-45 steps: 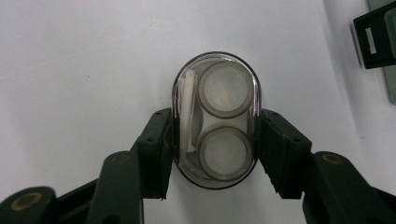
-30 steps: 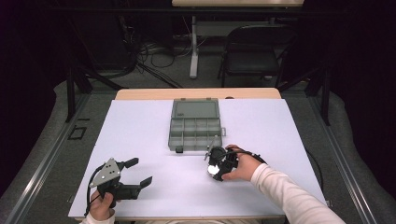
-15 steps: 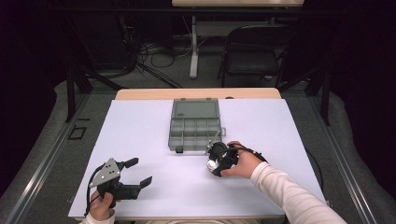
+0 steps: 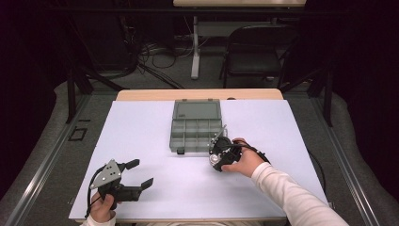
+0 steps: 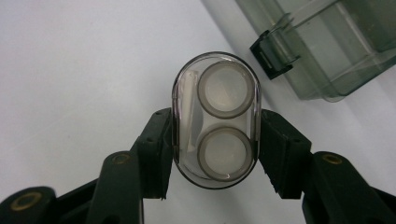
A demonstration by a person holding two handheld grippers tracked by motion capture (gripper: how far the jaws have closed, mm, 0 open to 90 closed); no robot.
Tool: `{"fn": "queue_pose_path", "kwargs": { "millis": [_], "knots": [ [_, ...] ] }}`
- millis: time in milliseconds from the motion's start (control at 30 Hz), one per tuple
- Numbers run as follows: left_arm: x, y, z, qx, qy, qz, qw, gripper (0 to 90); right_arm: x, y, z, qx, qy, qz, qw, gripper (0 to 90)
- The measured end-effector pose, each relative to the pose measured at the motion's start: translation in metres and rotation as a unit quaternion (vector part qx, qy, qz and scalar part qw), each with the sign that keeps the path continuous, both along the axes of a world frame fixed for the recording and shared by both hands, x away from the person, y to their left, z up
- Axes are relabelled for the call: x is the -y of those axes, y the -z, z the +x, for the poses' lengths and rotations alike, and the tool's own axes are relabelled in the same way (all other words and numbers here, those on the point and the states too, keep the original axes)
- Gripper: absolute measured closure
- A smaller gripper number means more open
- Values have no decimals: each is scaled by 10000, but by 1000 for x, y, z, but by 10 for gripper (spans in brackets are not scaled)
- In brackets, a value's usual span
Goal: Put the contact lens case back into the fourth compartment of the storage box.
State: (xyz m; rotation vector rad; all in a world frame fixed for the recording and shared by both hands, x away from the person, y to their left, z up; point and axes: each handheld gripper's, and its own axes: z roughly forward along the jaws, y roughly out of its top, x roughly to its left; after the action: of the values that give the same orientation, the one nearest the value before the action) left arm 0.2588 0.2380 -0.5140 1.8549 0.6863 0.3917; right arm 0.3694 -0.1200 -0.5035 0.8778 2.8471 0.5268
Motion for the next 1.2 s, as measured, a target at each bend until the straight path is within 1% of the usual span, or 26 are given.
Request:
{"fn": "queue_pose_path", "kwargs": {
  "millis": [33, 100, 167, 267, 400, 600, 633, 667, 700, 867, 967, 1033, 1100, 1167, 1200],
  "knots": [
    [0, 0, 0, 0, 0, 0, 10000, 159, 0, 0, 0, 0, 0, 0, 10000, 486],
    [0, 0, 0, 2, 1, -1, 10000, 159, 0, -2, 3, 39, 124, 30, 9999, 486],
    [0, 0, 0, 1, 0, -1, 10000, 159, 0, -3, 4, 25, 149, 34, 9999, 486],
    [0, 0, 0, 1, 2, 0, 10000, 159, 1, -7, 9, 81, 305, 130, 9994, 486],
    [0, 0, 0, 1, 3, 0, 10000, 159, 2, -9, 14, 77, 399, 159, 9990, 486],
    [0, 0, 0, -2, 5, 0, 10000, 159, 4, -15, 26, 100, 577, 228, 9980, 486],
    [0, 0, 0, -1, 5, -1, 10000, 159, 4, -15, 29, 126, 576, 271, 9979, 487],
    [0, 0, 0, -1, 5, -1, 10000, 159, 4, -15, 29, 126, 576, 271, 9979, 487],
    [0, 0, 0, 0, 7, 1, 10000, 159, 4, -18, 33, 132, 623, 226, 9977, 486],
    [0, 0, 0, -1, -3, 13, 10000, 159, 5, -21, 43, 163, 724, 206, 9970, 486],
    [0, 0, 0, -1, 0, 9, 10000, 159, 5, -23, 50, 168, 790, 208, 9965, 486],
    [0, 0, 0, -2, -1, 9, 10000, 159, 5, -23, 52, 150, 826, 202, 9963, 487],
    [0, 0, 0, -2, 2, 8, 10000, 159, 4, -24, 57, 175, 873, 211, 9958, 487],
    [0, 0, 0, -4, 1, 7, 10000, 159, 4, -24, 59, 200, 901, 243, 9954, 486],
    [0, 0, 0, -3, 1, 6, 10000, 159, 4, -25, 62, 140, 978, 258, 9948, 486]
  ]
}}
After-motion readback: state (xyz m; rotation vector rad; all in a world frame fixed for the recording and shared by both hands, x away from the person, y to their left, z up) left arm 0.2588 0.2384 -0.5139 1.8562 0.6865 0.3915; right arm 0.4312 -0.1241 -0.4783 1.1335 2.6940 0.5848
